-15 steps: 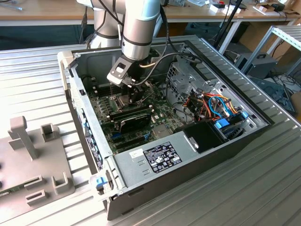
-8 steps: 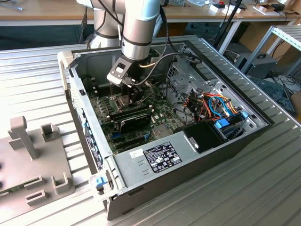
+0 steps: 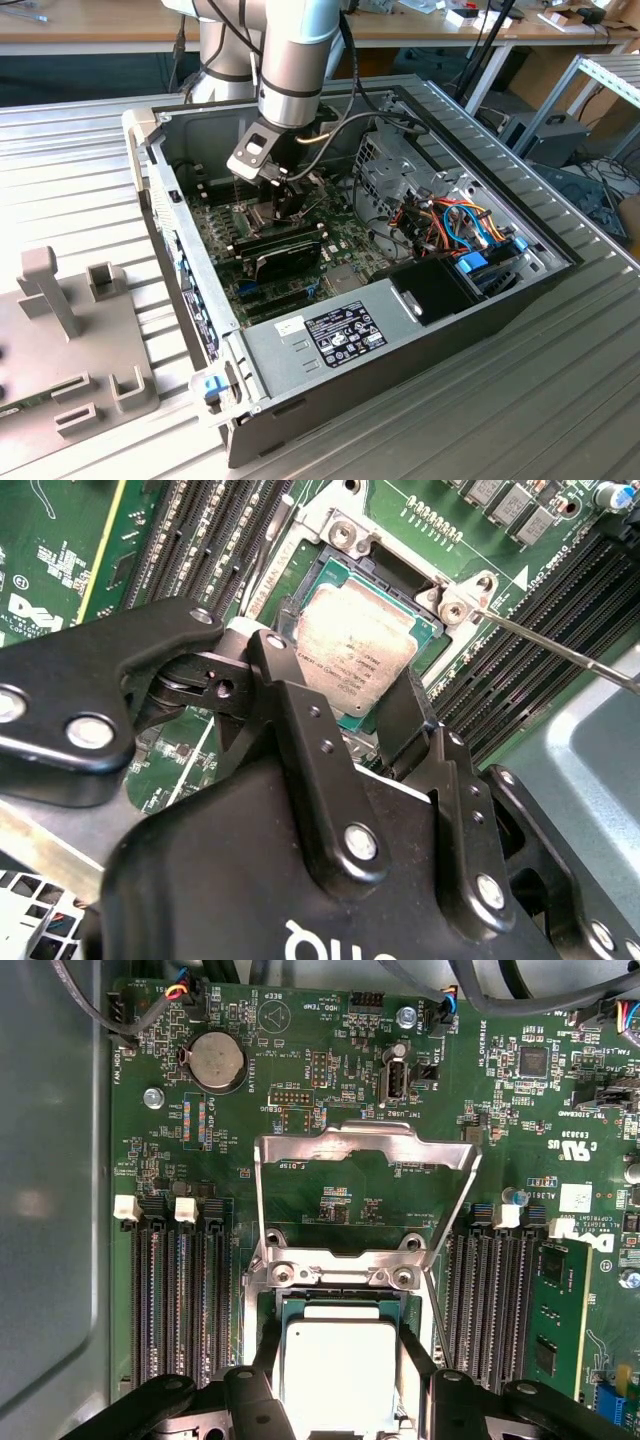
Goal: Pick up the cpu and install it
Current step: 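Place the cpu into insertion slot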
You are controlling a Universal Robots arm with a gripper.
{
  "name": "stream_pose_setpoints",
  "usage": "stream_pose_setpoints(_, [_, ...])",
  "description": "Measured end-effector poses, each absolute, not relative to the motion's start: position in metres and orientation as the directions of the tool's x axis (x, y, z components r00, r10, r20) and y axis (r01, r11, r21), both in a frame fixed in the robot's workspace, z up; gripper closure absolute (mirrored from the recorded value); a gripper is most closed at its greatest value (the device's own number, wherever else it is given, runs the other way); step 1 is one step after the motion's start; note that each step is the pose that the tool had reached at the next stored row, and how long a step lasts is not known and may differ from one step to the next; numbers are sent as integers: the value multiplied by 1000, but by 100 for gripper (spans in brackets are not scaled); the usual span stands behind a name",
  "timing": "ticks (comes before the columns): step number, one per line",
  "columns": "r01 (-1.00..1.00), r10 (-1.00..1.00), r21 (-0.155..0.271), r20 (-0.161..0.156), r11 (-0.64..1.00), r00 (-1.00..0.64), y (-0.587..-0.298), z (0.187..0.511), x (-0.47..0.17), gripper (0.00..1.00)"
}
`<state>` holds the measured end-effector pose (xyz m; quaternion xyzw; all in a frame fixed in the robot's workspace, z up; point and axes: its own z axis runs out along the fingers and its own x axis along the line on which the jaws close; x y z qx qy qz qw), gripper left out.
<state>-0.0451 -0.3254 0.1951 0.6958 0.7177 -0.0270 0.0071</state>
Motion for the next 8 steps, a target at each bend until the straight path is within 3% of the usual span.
stream_pose_setpoints(6, [999, 998, -29, -49, 30, -32, -326, 195, -45, 45])
stream_pose_setpoints(8, [999, 998, -28, -46, 30, -32, -325, 194, -45, 39])
